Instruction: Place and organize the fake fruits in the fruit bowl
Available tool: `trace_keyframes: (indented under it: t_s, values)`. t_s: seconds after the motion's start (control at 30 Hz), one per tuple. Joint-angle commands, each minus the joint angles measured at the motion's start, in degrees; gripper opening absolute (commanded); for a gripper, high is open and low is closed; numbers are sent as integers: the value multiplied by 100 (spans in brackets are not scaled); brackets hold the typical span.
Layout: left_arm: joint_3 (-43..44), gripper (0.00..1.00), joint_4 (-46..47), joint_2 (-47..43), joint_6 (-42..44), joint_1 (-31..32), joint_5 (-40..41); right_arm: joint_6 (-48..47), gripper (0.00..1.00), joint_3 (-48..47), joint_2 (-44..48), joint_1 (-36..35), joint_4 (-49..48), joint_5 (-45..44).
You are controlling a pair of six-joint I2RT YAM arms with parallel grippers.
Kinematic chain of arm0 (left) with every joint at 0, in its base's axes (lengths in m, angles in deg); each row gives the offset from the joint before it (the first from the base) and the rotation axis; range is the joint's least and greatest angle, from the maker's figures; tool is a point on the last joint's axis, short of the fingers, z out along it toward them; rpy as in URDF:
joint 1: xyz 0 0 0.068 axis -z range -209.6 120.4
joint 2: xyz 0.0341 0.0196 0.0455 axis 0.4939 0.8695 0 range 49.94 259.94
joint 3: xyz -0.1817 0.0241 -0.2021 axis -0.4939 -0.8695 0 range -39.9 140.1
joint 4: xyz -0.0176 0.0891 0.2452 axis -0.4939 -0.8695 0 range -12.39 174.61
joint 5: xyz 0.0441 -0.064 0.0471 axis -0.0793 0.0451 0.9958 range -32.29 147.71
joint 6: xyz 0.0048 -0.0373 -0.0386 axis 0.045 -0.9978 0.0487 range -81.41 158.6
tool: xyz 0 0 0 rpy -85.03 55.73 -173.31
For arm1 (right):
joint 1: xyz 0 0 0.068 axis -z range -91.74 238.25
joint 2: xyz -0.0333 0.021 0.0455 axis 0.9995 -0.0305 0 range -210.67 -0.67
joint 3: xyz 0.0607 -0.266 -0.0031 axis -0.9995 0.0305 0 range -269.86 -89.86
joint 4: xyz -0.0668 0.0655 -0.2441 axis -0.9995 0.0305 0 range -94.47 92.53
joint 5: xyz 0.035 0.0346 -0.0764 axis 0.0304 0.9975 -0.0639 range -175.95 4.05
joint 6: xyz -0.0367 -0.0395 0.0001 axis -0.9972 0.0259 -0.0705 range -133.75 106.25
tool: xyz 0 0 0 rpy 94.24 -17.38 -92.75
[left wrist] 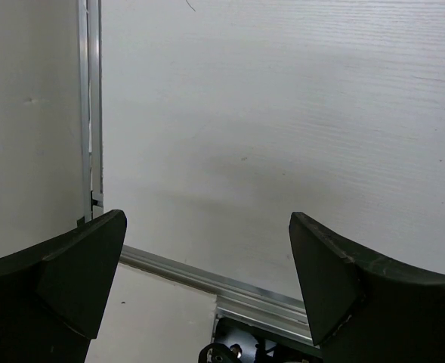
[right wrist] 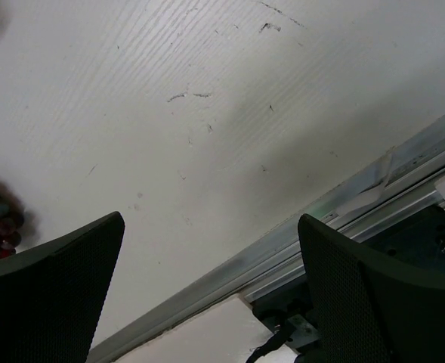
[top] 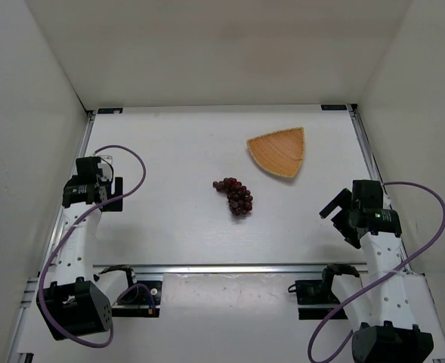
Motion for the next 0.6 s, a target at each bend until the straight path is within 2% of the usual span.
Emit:
trace_keyframes:
  t_s: [0.0,0.1,0.13,0.2,0.23,0.3,0.33,0.43,0.57]
  values:
    - [-42,100,148,-176,-54,20,-35,-439,100,-171,-55,-6,98,154]
    - [-94,100,148,-176,-54,20,-88,-1292,100,-426,-169,-434,-629,910]
    - [-95,100,148,-176,-54,20,-88,-1399,100,-505,-317,-1124,-1075,912]
    - [-95,100,201,-176,-54,20,-88,-1558,100,-1116,-800,-2049,-1255,1]
    - [-95,100,201,-176,-54,20,-88,-1698,100,-1408,-1525,-2880,-1256,-150]
    - [-42,100,201,-176,-106,73,-88,-2268,100,-2023,-2310,-3606,-1308,-151]
    - [-42,100,201,-176,-107,73,-88,-2453,100,-2531,-3019,-4183,-1308,-221]
    - [-42,100,201,-238,-107,73,-35,-2859,100,-3079,-4215,-4628,-1501,-222]
    - [-156,100,139,-448,-45,73,88,-2929,100,-3704,-5336,-4690,-1712,437]
